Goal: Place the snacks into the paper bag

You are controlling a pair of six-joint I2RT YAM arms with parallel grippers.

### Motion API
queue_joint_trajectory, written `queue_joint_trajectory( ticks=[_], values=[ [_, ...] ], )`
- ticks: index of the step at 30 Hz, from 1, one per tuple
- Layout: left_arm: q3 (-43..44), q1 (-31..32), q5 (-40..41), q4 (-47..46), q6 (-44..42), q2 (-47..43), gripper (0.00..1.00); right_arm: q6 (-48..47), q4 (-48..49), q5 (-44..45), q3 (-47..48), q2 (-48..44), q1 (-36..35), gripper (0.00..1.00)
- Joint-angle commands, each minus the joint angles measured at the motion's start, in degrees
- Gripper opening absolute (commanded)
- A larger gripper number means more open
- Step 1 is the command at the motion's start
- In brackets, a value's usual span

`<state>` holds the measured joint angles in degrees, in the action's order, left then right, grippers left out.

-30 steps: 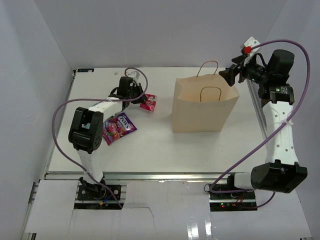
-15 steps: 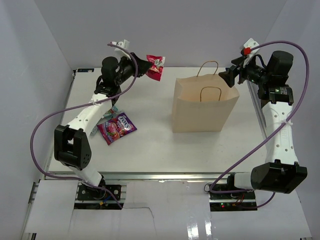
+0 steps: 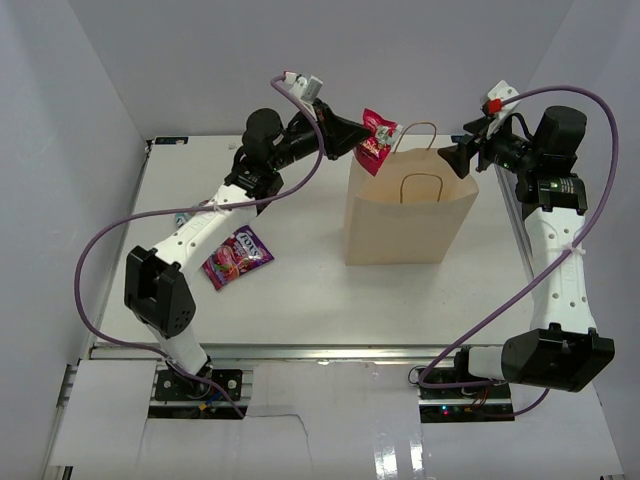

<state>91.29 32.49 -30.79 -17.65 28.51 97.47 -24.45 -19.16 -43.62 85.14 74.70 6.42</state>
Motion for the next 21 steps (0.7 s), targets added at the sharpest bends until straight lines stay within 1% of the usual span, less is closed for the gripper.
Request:
queue_joint_trajectory(
  ticks=[1, 4, 7, 10, 14, 15, 18, 20, 21],
  values=[
    [2.23, 1.87, 0.72, -0.81, -1.26, 1.84, 0.0, 0.19, 1.76, 0.02, -0.24, -1.66, 0.44, 0.8],
    [2.58, 3.1, 2.83, -0.81, -2.32, 3.6, 0.0, 0.28, 1.76, -0.07, -0.24, -1.75, 0.53, 0.8],
    [4.86, 3.98, 3.27, -0.72, -2.76, 5.35, 0.0, 0.36, 1.76, -0.24, -0.24, -2.01, 0.53, 0.8],
    [5.04, 4.6, 3.63, -0.63, -3.37, 5.8, 0.0, 0.28, 1.76, -0.15, -0.24, -2.45, 0.62, 0.8],
    [3.73, 5.57, 4.5, -0.46, -4.43, 4.66, 0.43, 0.28, 1.76, -0.33, -0.24, -2.62, 0.7, 0.8],
    [3.2, 5.65, 4.94, -0.46, -4.69, 4.31, 0.59, 0.36, 1.76, -0.42, -0.07, -2.63, 0.79, 0.8],
    [3.02, 5.92, 6.44, -0.46, -5.57, 2.99, 0.74, 1.5, 2.37, -1.55, 1.51, -2.54, 0.88, 0.8],
    [3.28, 5.83, 7.32, -0.37, -6.45, 2.11, 0.77, 3.51, 4.2, -3.92, 3.09, -2.45, 0.88, 0.81],
    [3.55, 5.92, 7.58, -0.19, -6.71, 1.67, 0.78, 4.22, 4.91, -6.63, 3.79, -2.28, 0.88, 0.81]
  ],
)
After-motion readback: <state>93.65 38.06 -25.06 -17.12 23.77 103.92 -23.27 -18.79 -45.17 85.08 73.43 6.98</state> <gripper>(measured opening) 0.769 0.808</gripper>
